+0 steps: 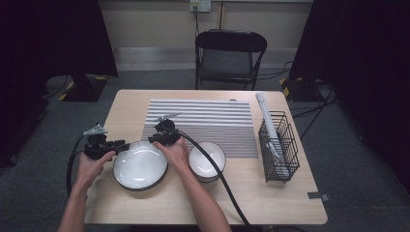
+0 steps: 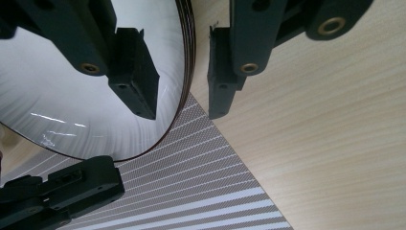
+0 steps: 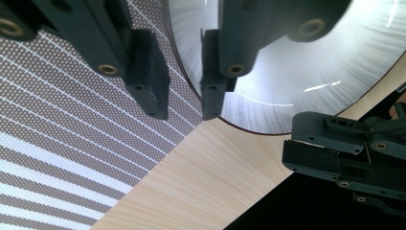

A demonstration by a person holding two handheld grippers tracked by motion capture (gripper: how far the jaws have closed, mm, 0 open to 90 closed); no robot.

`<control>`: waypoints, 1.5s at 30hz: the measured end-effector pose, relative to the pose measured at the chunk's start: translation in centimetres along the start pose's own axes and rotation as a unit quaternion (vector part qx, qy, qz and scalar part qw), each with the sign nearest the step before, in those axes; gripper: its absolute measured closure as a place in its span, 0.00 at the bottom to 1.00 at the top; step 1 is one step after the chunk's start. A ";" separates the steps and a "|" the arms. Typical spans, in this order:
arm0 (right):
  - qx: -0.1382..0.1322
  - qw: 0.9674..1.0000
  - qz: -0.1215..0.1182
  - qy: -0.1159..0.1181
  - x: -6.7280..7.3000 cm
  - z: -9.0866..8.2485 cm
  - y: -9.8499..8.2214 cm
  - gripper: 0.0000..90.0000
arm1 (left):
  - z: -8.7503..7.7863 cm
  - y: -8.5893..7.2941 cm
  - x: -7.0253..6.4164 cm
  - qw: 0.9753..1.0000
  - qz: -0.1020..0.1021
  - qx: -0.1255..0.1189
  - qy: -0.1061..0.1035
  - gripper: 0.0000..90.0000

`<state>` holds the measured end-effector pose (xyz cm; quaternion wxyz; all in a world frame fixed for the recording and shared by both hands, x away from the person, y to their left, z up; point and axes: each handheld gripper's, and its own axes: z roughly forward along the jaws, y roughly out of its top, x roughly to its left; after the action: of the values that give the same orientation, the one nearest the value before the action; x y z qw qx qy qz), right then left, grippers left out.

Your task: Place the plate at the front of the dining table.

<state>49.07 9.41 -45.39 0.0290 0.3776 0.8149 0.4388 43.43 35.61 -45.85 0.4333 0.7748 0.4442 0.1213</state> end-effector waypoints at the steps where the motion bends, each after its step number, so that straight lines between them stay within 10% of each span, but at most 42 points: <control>1: 0.000 1.000 -0.001 0.002 0.1 0.0 0.0 0.89 | 0.0 0.0 0.1 1.000 -0.010 0.000 -0.003 0.75; 25: -0.001 1.000 0.016 0.009 -0.3 0.1 -0.8 0.98 | 0.3 -0.3 0.2 1.000 -0.017 -0.004 -0.007 0.96; 37: -0.010 0.999 0.041 0.017 -0.6 0.2 -1.2 0.98 | 0.2 -0.2 0.3 0.999 -0.032 -0.005 -0.013 0.85; 45: -0.011 0.999 0.044 0.015 -0.5 0.2 -1.4 0.98 | 0.4 -0.4 0.5 0.999 -0.035 0.000 -0.013 0.94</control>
<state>48.72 8.74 -46.65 0.0015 0.4059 0.7928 0.4547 43.66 35.88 -46.51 0.4430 0.7602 0.4655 0.0958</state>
